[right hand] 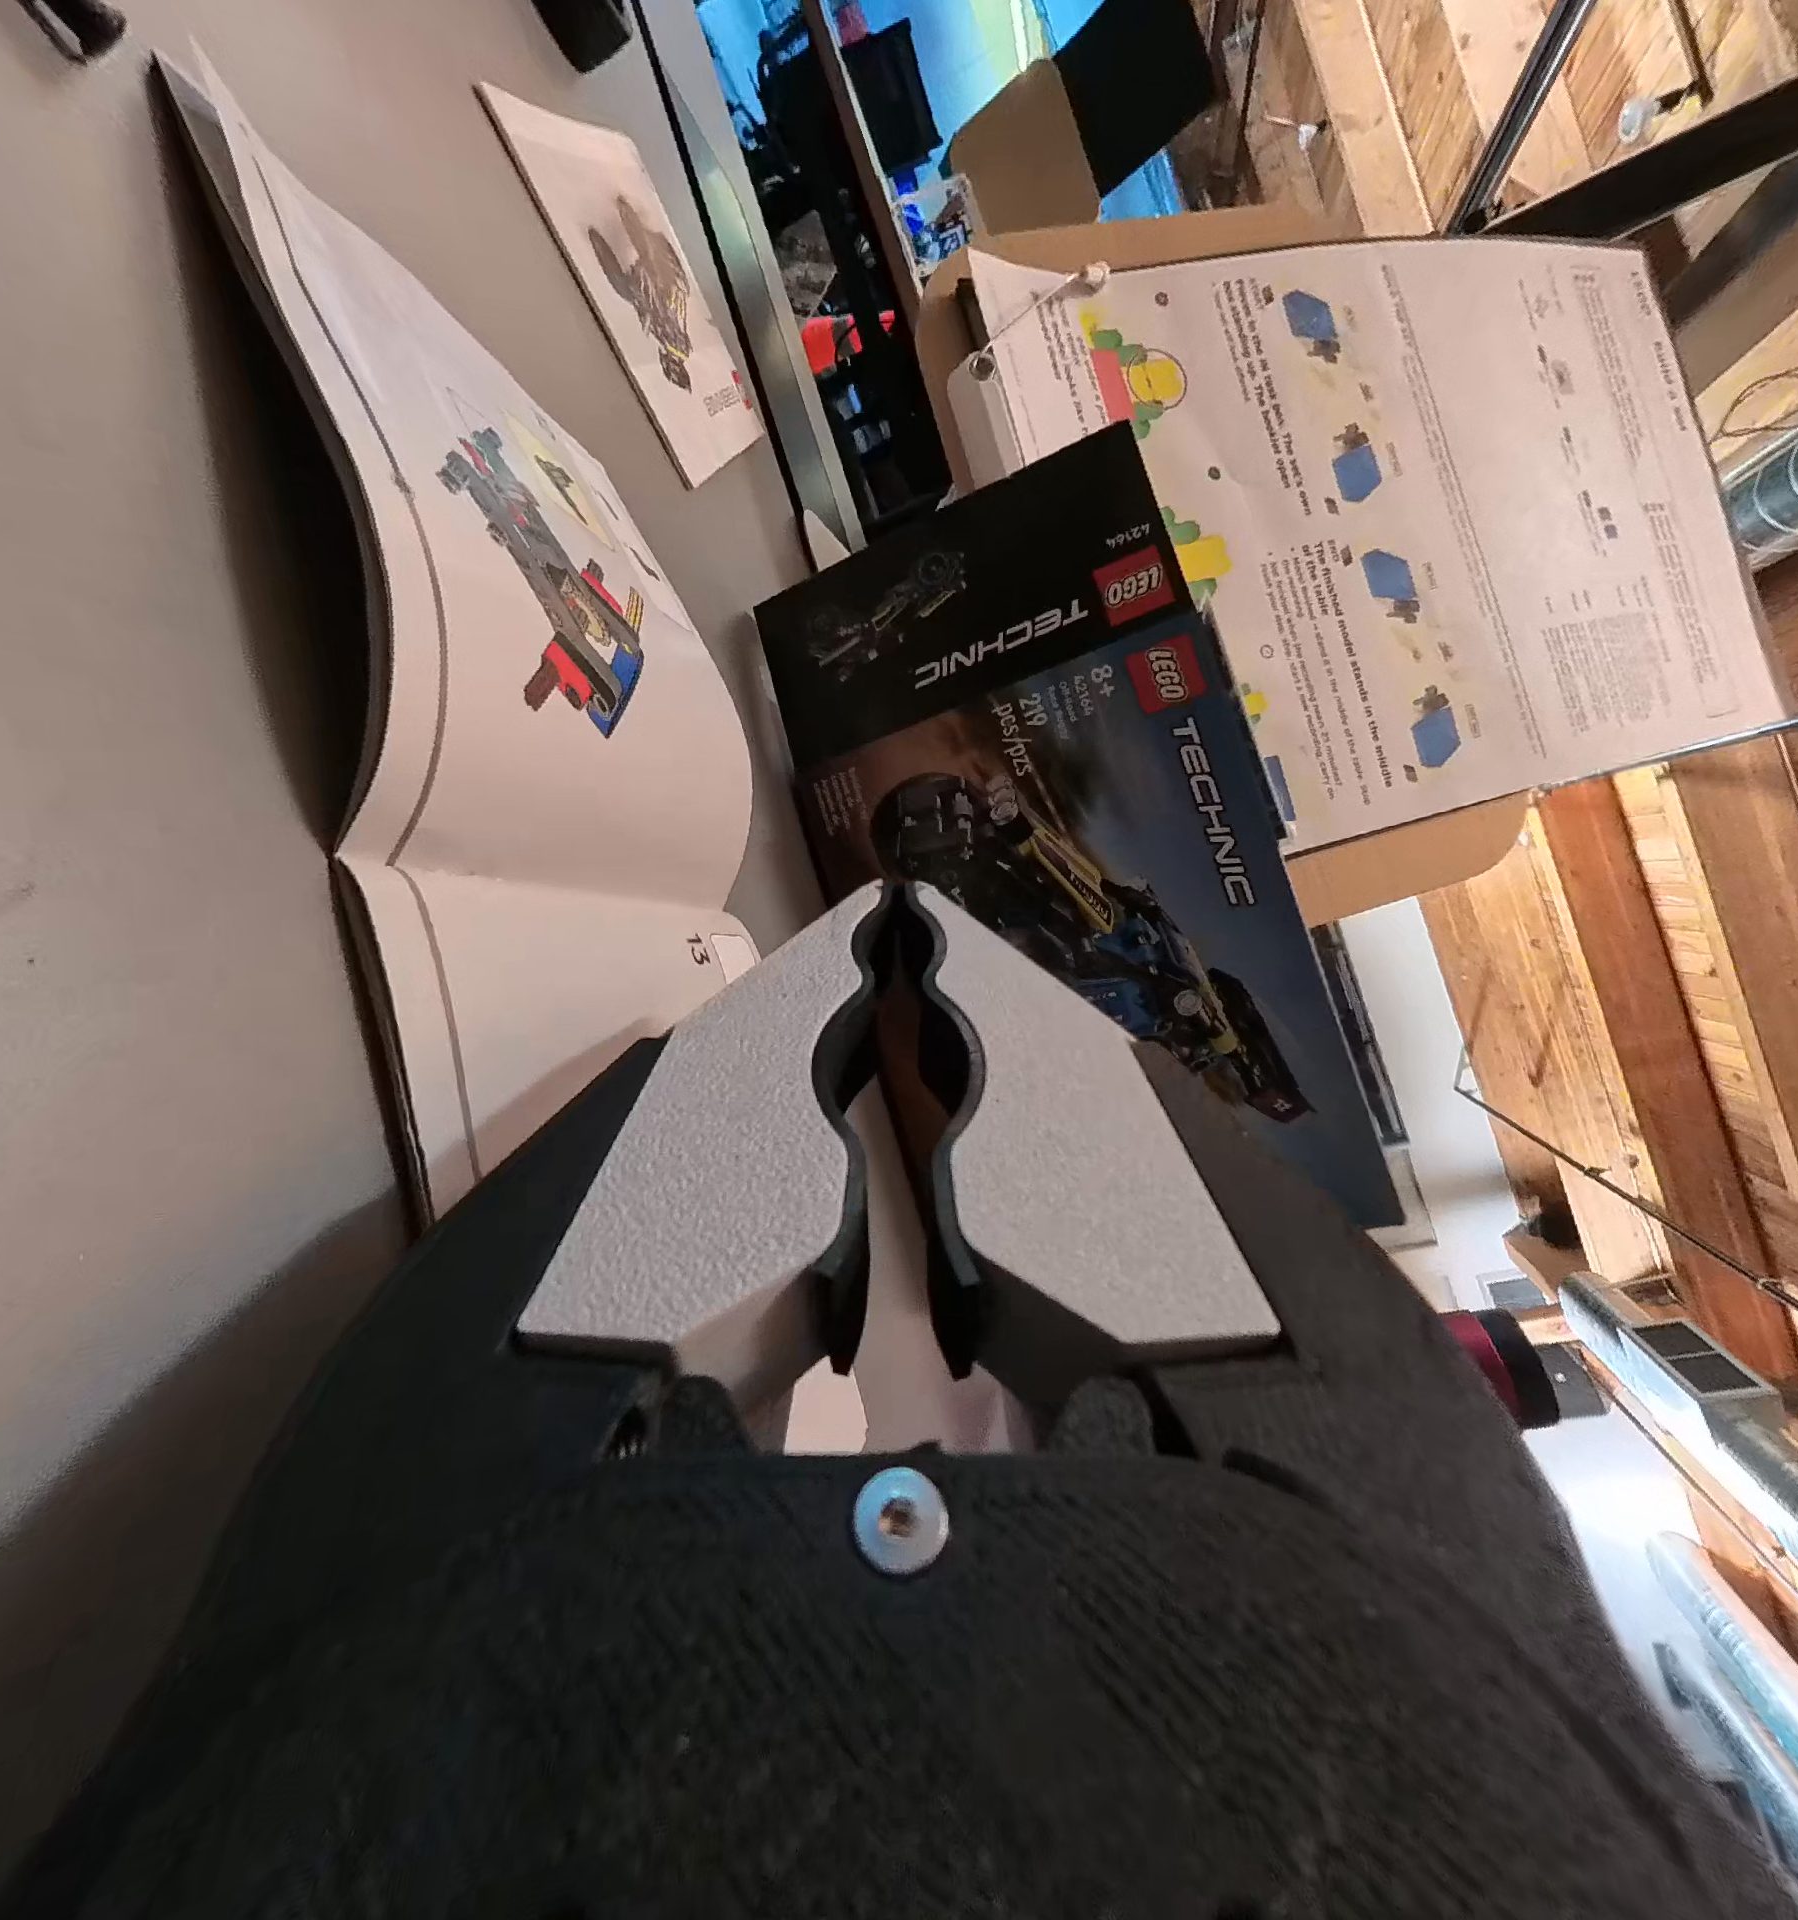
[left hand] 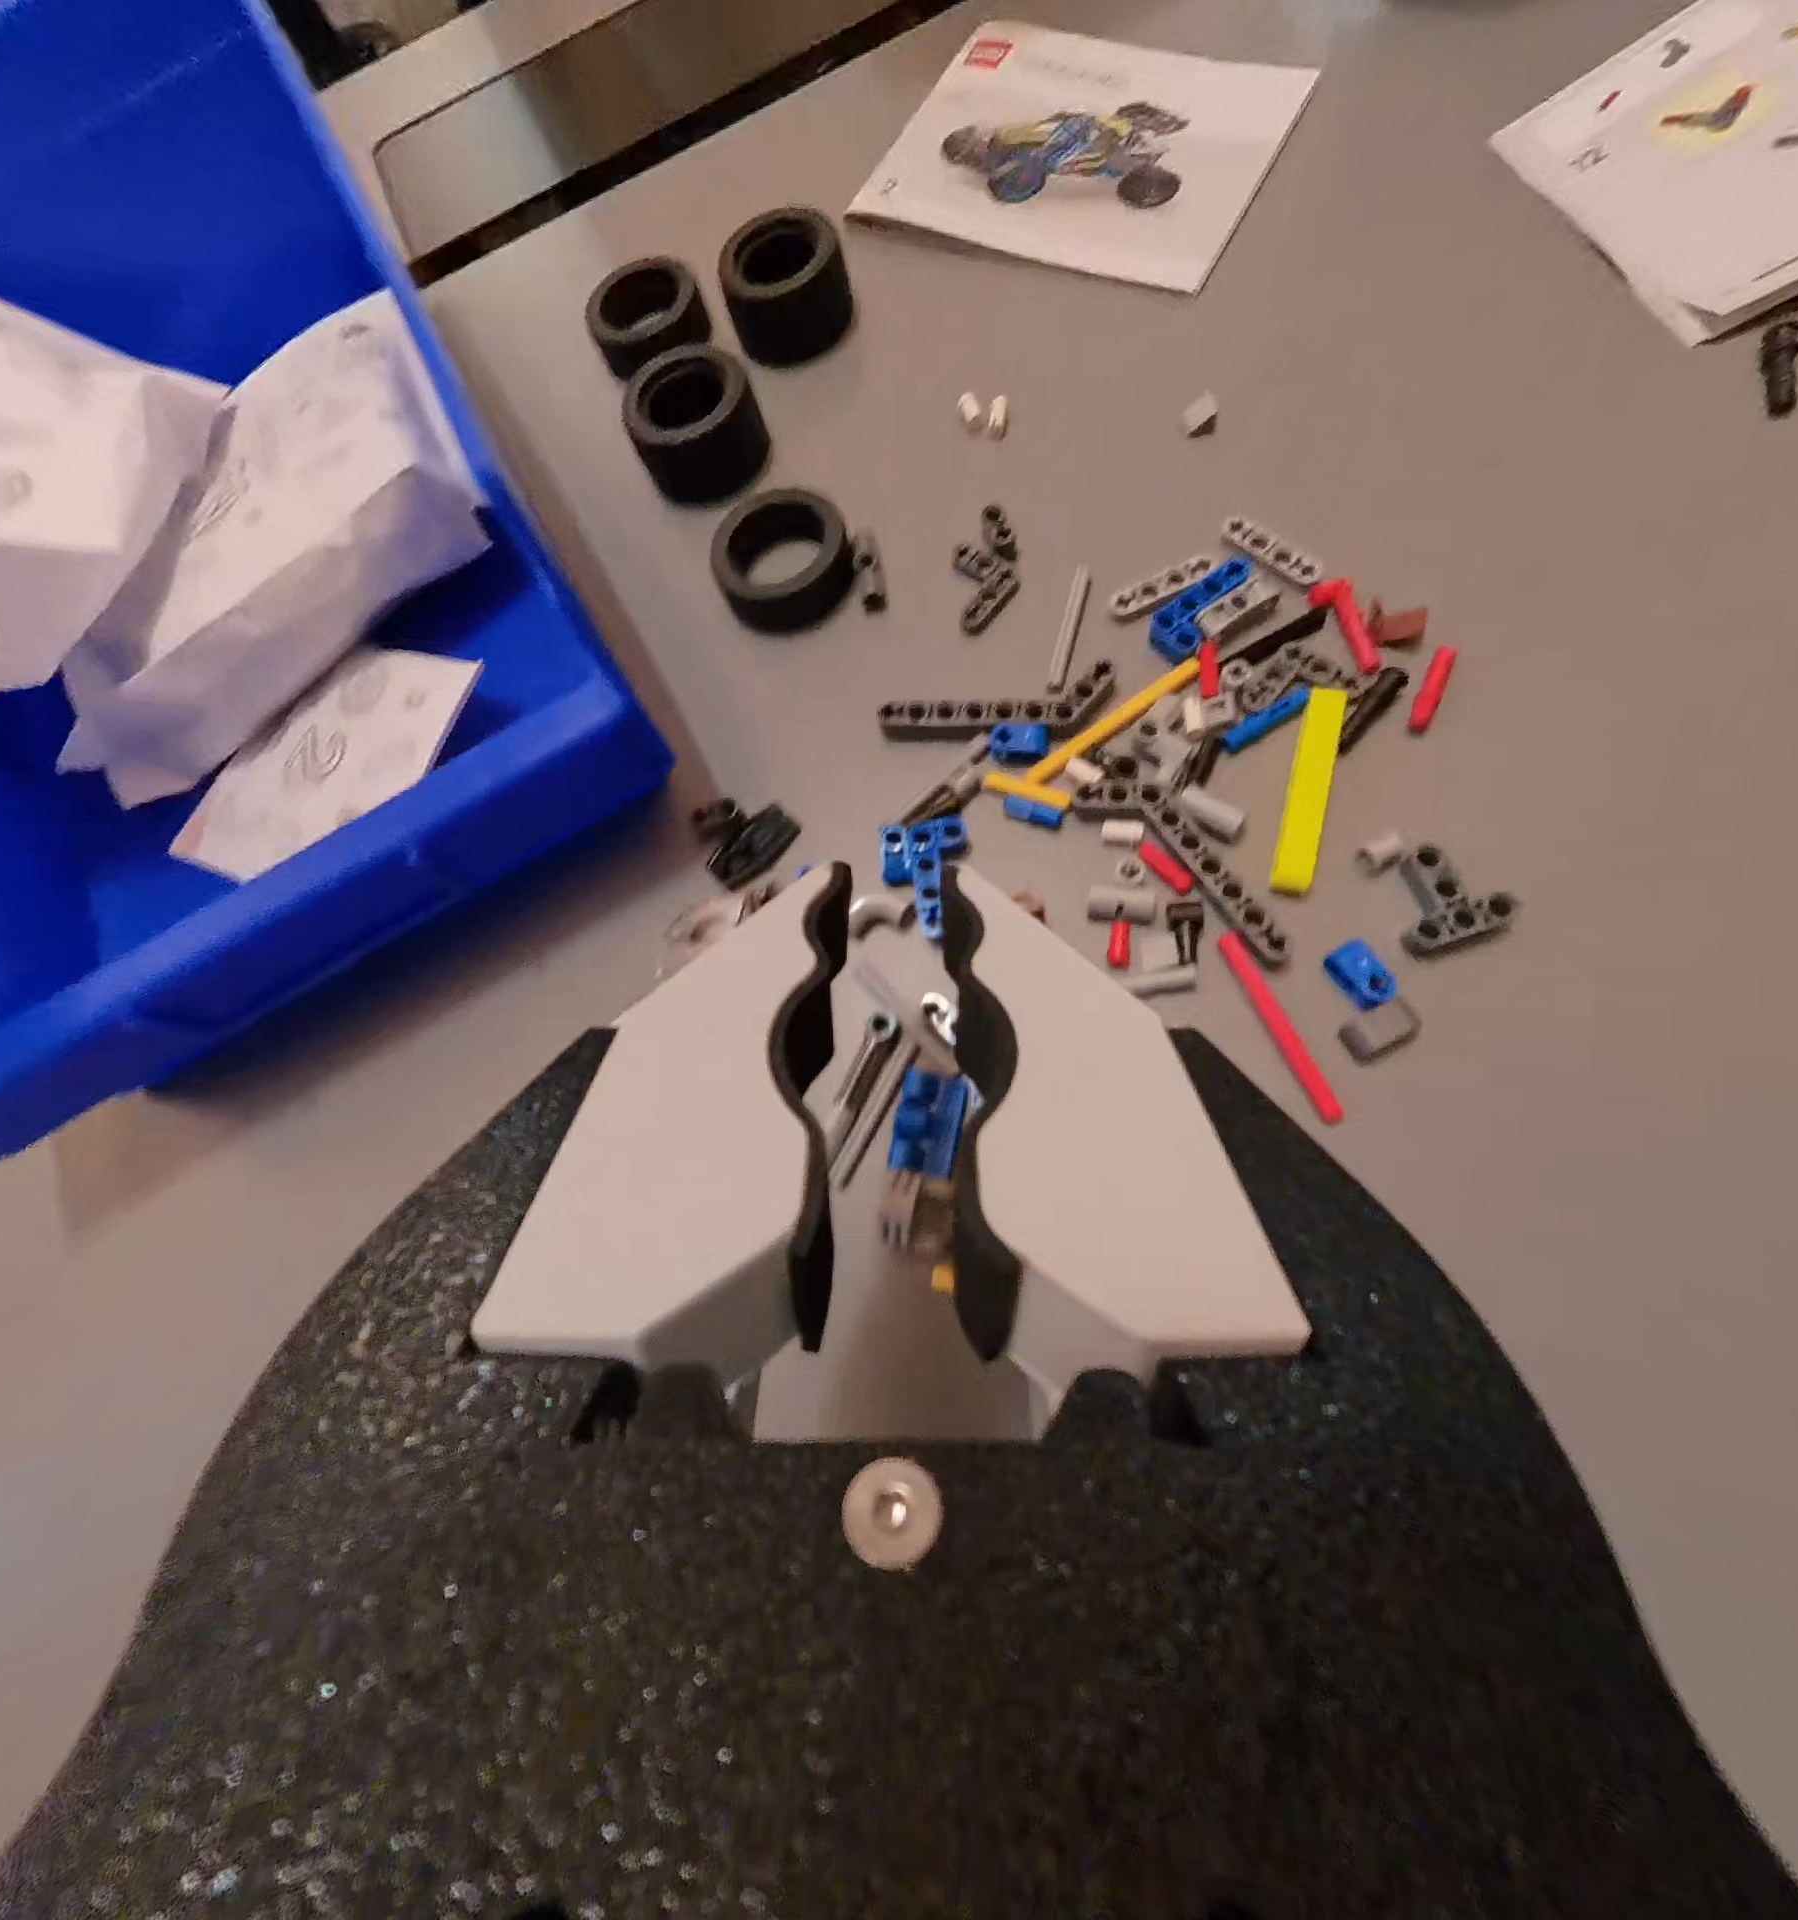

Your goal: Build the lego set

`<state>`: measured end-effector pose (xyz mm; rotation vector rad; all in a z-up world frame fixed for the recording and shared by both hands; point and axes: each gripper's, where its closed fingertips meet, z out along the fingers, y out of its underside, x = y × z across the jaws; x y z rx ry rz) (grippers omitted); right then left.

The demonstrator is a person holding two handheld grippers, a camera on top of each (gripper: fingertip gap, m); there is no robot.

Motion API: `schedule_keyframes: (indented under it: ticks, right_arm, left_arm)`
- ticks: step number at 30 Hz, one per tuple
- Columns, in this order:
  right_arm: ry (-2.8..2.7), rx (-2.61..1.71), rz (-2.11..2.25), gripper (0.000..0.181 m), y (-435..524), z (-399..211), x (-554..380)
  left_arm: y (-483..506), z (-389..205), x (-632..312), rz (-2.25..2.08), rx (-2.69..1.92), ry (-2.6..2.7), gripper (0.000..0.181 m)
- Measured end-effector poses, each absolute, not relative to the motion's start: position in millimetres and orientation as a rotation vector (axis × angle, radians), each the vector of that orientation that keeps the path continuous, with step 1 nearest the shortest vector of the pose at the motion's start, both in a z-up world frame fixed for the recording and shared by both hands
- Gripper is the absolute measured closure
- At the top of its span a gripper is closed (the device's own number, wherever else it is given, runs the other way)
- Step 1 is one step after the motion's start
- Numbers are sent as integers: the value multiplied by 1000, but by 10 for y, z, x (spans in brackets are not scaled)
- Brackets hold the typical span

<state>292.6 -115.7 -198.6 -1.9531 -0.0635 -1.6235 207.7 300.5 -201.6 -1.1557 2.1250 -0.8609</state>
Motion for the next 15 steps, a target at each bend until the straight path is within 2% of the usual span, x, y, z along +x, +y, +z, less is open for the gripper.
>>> schedule_keyframes:
  ticks: [9,12,15]
  right_arm:
    - [-66,-1996,-1640,181,-1184,-2040,2951]
    - [-50,-2002,-1654,181,-1222,-2043,2962]
    - [-11,-1992,-1656,181,-1266,-2018,2979]
  left_arm:
    - [2685,-2277,2595,-805,-1165,2251,164]
    - [2864,-2222,2691,-733,-1222,2190,165]
    - [2873,-2170,2600,-839,-1262,2189,165]
